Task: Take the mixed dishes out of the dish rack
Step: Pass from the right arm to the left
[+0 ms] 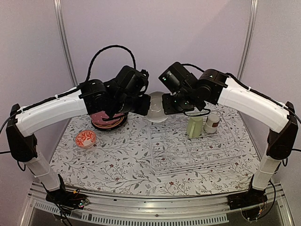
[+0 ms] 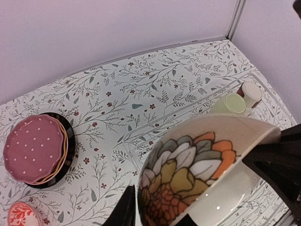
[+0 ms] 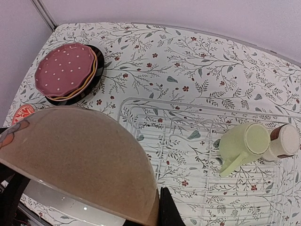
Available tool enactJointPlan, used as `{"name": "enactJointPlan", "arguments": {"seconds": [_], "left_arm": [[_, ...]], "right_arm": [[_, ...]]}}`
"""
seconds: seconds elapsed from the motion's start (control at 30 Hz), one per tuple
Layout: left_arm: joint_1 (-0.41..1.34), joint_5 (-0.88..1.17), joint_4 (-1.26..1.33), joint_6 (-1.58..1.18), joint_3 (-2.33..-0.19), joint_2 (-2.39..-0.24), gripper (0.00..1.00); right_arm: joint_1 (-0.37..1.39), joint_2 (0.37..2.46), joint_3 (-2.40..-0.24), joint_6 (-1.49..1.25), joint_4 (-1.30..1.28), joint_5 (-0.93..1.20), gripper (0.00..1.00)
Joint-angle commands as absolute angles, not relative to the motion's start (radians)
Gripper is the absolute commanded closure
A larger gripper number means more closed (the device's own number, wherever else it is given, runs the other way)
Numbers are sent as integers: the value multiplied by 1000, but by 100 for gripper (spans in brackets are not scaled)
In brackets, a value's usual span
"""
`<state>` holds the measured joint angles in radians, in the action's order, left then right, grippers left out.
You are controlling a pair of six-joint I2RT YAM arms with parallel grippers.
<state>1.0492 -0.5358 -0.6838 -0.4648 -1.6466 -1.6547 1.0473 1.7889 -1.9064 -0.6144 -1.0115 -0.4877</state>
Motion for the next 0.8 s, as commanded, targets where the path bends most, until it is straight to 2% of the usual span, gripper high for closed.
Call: {"name": "enactJointPlan", "arguments": {"seconds": [0.0,0.07,0.1,0.17,0.2,0.3,0.47,0.77], "left_arm": [[1050,-533,-681,-475,-1661,-1675,85],[1049,-532,-680,-477,-1663,-1673,92],[1049,-532,-679,-476,-1663,-1672,95],[1049,-534,-681,-475,-1664,-1669,100],[1048,-537,-680,-477,-1664,-1668,100],[1048,-542,-681,-483,-1664,-1665,100],[1038,-554,-698,-511,-1667,-1662,100],[974,-525,-736,-560,-1644,-1639,100]], "right_arm": [[1056,1777,-1940,-637,-944,-479,96],[1057,1776,-1937,-635,-943,-481,91],[1057,1773,-1935,-634,-943,-483,84],[1056,1770,-1931,-635,-943,-488,65],[1057,1766,-1927,-636,-943,-493,58],[1057,1756,-1915,-638,-936,-505,48],[1056,1736,-1903,-638,-929,-506,36],[1056,1630,-1787,-602,-850,-462,33]]}}
